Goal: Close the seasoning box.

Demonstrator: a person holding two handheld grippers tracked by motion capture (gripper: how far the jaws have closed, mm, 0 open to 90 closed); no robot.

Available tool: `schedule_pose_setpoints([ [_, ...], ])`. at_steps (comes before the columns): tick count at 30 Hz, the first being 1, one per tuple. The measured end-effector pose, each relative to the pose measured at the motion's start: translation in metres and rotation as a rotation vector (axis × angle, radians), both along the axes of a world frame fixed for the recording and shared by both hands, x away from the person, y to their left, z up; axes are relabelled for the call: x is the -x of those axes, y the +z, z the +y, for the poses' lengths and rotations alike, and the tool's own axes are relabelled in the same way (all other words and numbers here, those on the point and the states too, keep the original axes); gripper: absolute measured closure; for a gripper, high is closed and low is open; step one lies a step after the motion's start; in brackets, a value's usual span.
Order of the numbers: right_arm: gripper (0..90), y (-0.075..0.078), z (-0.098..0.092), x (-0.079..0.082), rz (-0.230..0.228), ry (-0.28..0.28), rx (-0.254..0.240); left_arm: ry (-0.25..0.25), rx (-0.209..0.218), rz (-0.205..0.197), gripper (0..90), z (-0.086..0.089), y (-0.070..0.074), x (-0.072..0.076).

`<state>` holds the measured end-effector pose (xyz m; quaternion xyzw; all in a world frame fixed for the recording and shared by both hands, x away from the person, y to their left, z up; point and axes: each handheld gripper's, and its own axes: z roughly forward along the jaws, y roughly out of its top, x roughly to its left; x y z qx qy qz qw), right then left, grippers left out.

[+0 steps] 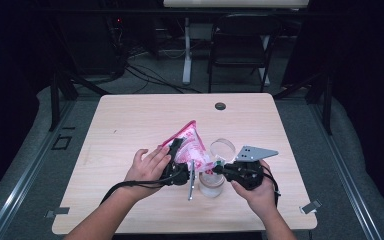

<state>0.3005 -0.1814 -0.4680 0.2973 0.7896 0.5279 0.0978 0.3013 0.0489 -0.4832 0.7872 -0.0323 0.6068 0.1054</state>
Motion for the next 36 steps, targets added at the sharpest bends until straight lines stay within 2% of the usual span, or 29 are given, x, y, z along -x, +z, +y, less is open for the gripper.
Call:
schedule_pose_setpoints([
  [36, 90.0, -0.0012, 0.0013, -0.0001, 0.002, 0.000, -0.003, -0.011, -0.021, -0.017, 64.9, -0.0007, 0.0024, 0.0006],
])
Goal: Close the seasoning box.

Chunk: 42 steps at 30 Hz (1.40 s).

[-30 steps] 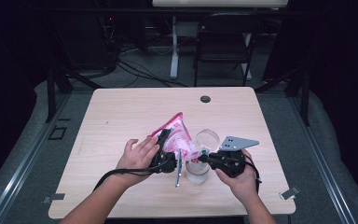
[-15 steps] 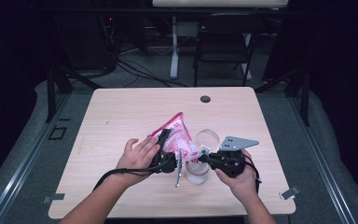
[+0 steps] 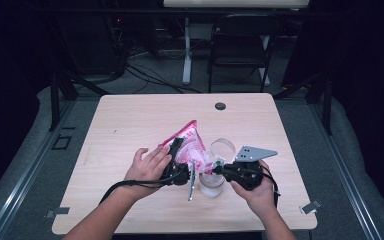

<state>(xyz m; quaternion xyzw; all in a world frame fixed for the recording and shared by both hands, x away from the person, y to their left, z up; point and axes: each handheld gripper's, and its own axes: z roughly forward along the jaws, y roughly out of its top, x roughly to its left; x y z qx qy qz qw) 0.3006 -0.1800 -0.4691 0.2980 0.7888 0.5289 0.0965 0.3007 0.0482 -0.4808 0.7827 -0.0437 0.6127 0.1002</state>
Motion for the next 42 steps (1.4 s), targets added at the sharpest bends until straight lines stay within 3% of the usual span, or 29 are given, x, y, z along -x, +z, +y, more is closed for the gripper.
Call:
schedule_pose_setpoints([
  [42, 90.0, -0.0007, -0.0006, -0.0003, -0.001, -0.001, 0.002, -0.008, -0.003, -0.009, 65.0, -0.0016, 0.0017, 0.0002],
])
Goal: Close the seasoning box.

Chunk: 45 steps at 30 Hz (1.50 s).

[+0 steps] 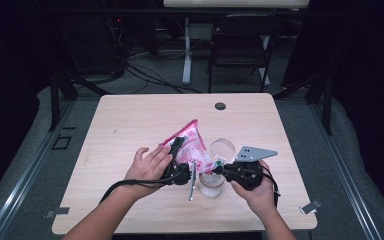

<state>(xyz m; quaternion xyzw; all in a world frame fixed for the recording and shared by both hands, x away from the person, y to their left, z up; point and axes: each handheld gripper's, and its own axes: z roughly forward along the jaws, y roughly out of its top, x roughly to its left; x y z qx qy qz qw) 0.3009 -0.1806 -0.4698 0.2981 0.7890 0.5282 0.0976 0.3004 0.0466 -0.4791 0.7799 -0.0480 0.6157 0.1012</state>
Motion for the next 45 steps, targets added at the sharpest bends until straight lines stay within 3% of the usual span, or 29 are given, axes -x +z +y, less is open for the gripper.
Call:
schedule_pose_setpoints([
  [16, 90.0, -0.0014, -0.0001, -0.0007, 0.004, 0.002, 0.000, -0.001, -0.010, -0.006, 65.1, -0.0009, -0.0009, 0.0006],
  [26, 90.0, -0.0018, -0.0007, -0.0011, 0.005, 0.002, 0.001, -0.017, -0.016, -0.030, 65.1, -0.0019, -0.0002, 0.0000],
  [45, 90.0, -0.0032, -0.0005, -0.0018, 0.008, 0.003, 0.008, -0.007, -0.027, -0.030, 65.1, -0.0014, 0.0015, 0.0006],
])
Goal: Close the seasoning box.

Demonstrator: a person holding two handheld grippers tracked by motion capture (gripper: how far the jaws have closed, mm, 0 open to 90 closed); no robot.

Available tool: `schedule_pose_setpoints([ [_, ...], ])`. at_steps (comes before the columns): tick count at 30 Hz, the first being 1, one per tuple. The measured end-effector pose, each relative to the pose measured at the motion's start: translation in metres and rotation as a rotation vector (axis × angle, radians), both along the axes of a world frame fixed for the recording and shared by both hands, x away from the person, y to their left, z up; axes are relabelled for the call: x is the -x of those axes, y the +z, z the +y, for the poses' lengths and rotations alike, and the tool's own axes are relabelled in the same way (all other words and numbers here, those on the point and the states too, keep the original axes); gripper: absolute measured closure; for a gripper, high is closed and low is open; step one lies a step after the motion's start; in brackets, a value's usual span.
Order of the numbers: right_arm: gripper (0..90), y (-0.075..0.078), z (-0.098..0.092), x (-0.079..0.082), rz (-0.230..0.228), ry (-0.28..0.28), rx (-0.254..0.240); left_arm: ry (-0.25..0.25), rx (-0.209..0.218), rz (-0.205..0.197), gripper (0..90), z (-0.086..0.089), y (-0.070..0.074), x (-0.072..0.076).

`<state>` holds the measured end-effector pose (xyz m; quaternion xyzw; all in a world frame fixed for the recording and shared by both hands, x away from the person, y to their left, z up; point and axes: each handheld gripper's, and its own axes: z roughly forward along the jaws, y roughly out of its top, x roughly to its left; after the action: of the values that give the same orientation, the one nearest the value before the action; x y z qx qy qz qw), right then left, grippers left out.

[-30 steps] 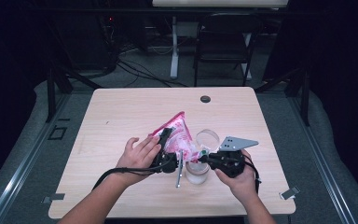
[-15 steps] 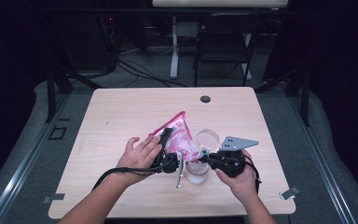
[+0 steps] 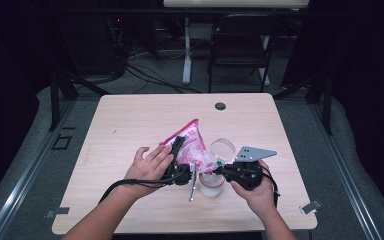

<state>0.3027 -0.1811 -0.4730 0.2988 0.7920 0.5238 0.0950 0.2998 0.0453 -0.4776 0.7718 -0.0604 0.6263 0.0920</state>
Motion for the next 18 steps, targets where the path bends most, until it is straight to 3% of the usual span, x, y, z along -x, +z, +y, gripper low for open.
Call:
schedule_pose_setpoints([
  [18, 90.0, -0.0003, -0.0004, -0.0002, 0.003, -0.003, 0.005, -0.005, -0.012, 0.002, 65.2, -0.0009, 0.0005, 0.0008],
])
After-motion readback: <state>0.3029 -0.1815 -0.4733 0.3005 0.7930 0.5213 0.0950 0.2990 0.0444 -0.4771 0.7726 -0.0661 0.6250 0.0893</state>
